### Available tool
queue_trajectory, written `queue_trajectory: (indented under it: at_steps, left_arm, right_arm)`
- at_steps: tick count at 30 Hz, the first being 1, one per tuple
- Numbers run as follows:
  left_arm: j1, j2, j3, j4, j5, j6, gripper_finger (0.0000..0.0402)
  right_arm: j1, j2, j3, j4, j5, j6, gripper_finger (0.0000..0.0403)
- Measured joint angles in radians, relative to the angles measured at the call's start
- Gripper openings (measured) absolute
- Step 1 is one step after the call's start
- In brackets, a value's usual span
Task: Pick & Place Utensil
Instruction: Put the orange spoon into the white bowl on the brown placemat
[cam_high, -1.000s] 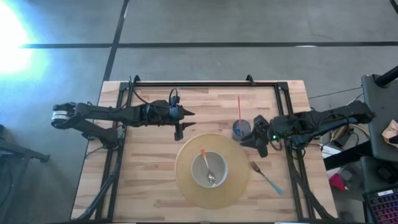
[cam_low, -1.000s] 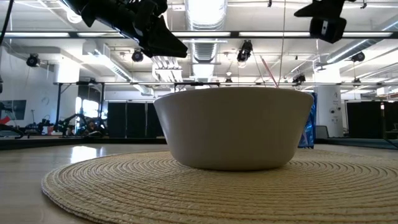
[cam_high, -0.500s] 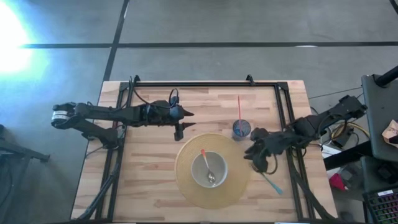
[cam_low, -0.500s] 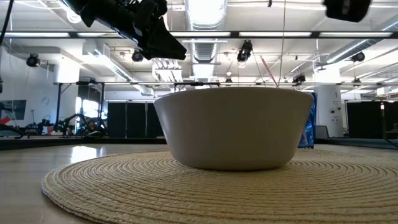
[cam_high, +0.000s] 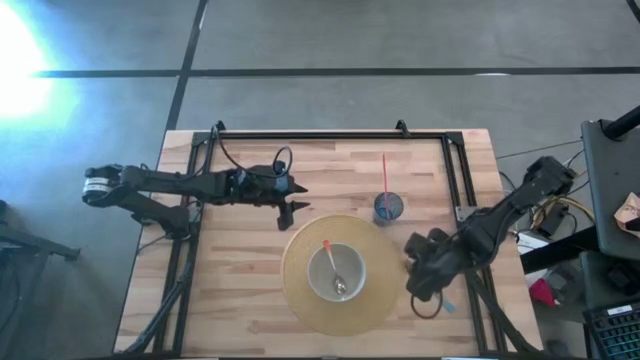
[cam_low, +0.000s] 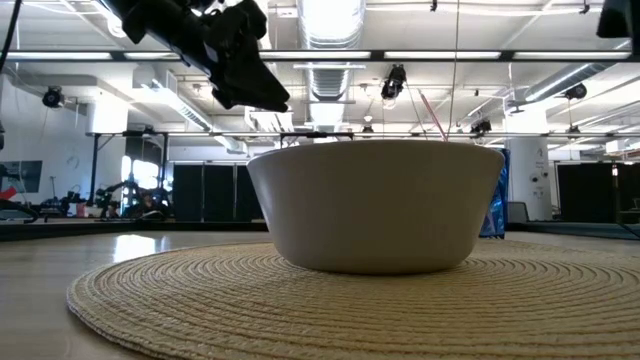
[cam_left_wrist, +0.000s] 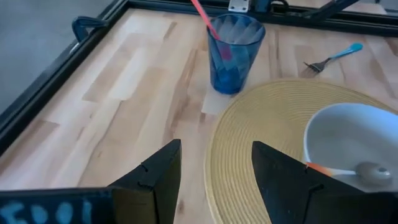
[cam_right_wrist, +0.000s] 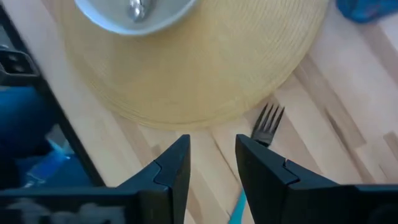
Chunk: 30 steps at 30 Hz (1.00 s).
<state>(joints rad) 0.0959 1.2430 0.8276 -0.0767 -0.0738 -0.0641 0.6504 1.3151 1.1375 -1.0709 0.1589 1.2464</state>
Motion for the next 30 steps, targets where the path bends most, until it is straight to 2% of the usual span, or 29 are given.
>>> queue_trajectory:
  at_steps: [8,17,23,30]
  left_arm:
    - [-0.081,-0.007,0.000,-0.041,-0.003,-0.016,0.0188]
    - [-0.184,-0.011,0.000,-0.063,-0.041,-0.023,0.0188]
    - [-0.212,-0.011,0.000,-0.068,-0.083,-0.025,0.0188]
    - [-0.224,-0.011,0.000,-0.075,-0.083,-0.043,0.0188]
  right_arm:
    - [0.033,0.068,-0.047,-0.003,-0.042,0.074,0.0125]
    - [0.033,0.136,-0.104,-0.004,-0.114,0.073,0.0165]
    - [0.033,0.153,-0.145,0.000,-0.157,0.109,0.0183]
    - [0.040,0.177,-0.211,0.028,-0.189,0.135,0.0177]
